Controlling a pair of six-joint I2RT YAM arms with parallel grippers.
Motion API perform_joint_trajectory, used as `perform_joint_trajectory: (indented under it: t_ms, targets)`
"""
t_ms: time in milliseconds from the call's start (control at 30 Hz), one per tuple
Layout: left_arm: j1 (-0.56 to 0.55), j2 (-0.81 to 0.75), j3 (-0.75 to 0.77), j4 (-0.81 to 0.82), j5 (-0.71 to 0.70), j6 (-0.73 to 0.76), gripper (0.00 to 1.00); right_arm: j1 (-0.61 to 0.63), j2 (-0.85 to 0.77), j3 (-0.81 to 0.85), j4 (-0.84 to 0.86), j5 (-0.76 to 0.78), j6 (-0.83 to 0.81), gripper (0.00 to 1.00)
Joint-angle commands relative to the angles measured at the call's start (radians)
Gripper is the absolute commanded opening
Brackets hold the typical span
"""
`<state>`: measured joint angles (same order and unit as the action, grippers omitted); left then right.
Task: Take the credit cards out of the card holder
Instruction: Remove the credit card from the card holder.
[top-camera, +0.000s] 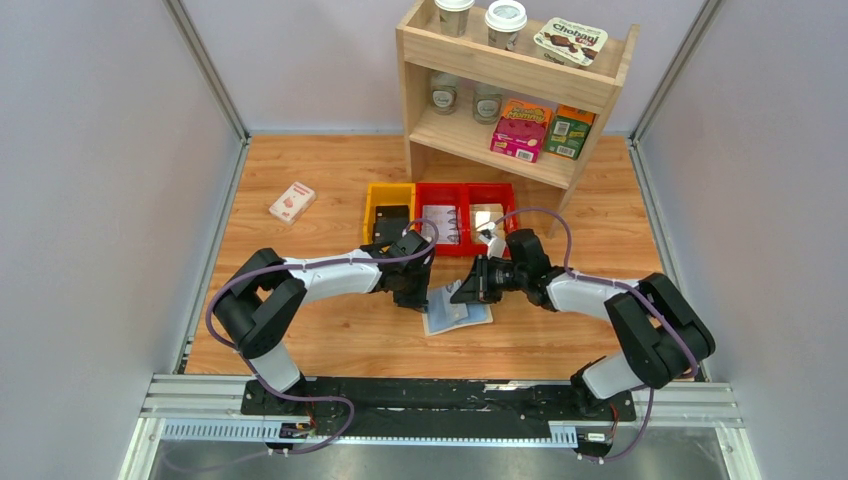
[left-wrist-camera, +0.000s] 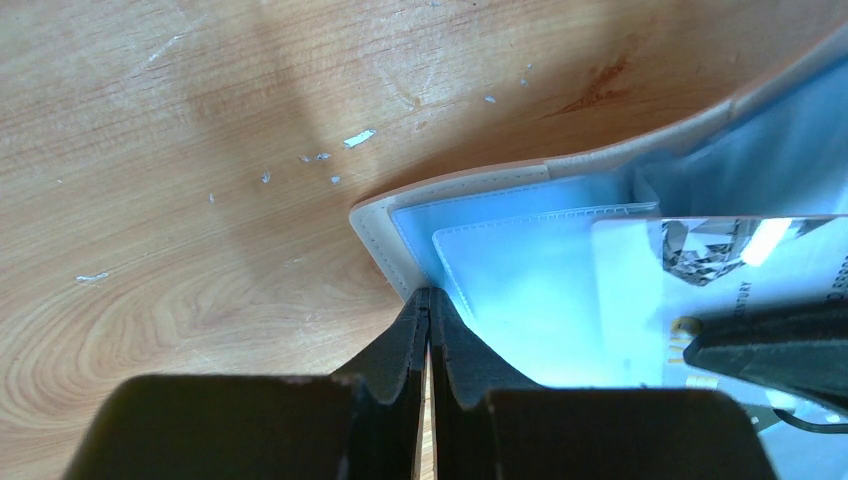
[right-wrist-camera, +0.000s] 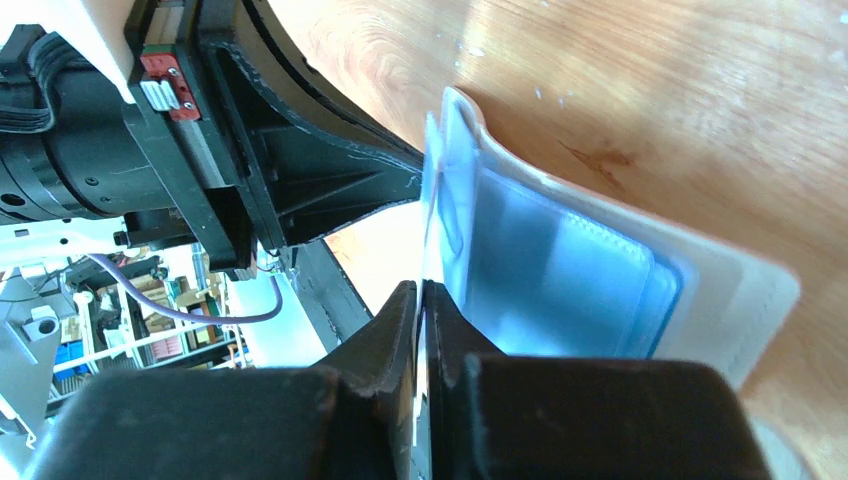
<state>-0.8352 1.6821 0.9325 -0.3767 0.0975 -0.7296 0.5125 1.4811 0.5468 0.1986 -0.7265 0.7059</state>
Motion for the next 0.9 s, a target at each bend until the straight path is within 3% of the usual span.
perform_joint_trajectory:
  t_ms: [0,267,400,467,600,867]
  targets:
    - [-0.004,0.053,-0.011,0.005,-0.024,0.022,0.08,-0.028,-0.048,-0.008,-0.020,-0.007,-0.037,0.04]
    - [-0.005,0.036,-0.023,0.025,-0.021,0.024,0.11,-0.063,-0.165,-0.019,-0.191,0.114,-0.072,0.00]
    - [-0.004,-0.001,-0.038,0.039,-0.033,0.024,0.20,-0.063,-0.277,-0.038,-0.249,0.199,-0.048,0.00]
    - [-0.005,-0.047,-0.052,0.051,-0.054,0.021,0.29,-0.062,-0.341,-0.053,-0.260,0.245,-0.025,0.00]
    - [-0.005,-0.186,-0.077,0.076,-0.123,0.009,0.45,-0.062,-0.488,-0.117,-0.138,0.289,0.097,0.00]
    - [-0.005,-0.504,-0.196,0.264,-0.154,-0.111,0.60,0.006,-0.665,-0.220,0.105,0.446,0.305,0.00]
